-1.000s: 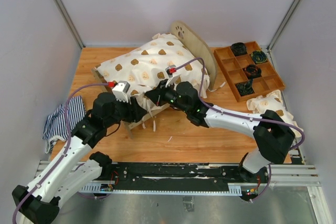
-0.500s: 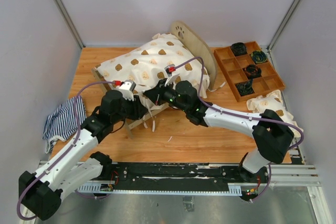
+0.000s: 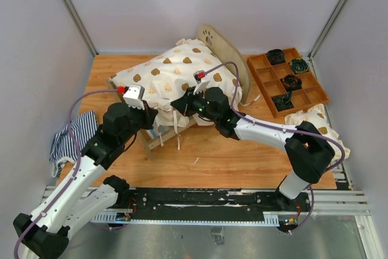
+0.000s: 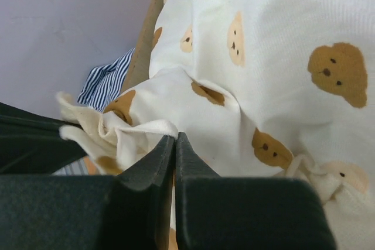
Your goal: Set up the pet bed
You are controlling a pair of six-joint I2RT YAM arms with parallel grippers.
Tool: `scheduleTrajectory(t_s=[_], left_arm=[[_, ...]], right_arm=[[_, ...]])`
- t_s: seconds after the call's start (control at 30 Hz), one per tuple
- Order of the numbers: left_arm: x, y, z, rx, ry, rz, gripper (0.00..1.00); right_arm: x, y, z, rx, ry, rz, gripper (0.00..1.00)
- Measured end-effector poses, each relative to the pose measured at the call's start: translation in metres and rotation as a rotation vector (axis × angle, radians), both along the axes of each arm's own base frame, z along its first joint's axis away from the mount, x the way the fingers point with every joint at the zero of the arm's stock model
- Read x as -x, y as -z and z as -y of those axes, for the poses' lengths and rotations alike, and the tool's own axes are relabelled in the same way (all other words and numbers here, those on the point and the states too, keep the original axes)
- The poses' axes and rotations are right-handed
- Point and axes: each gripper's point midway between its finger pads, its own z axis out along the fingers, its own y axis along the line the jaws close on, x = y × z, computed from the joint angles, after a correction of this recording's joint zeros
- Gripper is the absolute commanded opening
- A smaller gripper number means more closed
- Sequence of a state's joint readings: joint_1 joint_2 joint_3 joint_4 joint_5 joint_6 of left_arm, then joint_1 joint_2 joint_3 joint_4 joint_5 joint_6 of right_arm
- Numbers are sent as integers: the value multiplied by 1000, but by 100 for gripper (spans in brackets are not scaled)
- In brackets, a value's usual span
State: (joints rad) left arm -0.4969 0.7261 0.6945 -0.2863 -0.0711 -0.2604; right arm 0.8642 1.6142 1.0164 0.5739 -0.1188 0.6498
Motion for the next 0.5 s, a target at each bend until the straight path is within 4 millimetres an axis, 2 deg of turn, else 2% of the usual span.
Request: scheduleTrajectory(t_s=[0.23, 0.5], left_arm=[[-19, -49, -8, -62, -35, 135, 0], [-26, -53, -12, -133, -34, 172, 0]], right_arm=[[-4, 13, -3, 25, -8, -21, 0], [-4, 13, -3, 25, -10, -22, 0]])
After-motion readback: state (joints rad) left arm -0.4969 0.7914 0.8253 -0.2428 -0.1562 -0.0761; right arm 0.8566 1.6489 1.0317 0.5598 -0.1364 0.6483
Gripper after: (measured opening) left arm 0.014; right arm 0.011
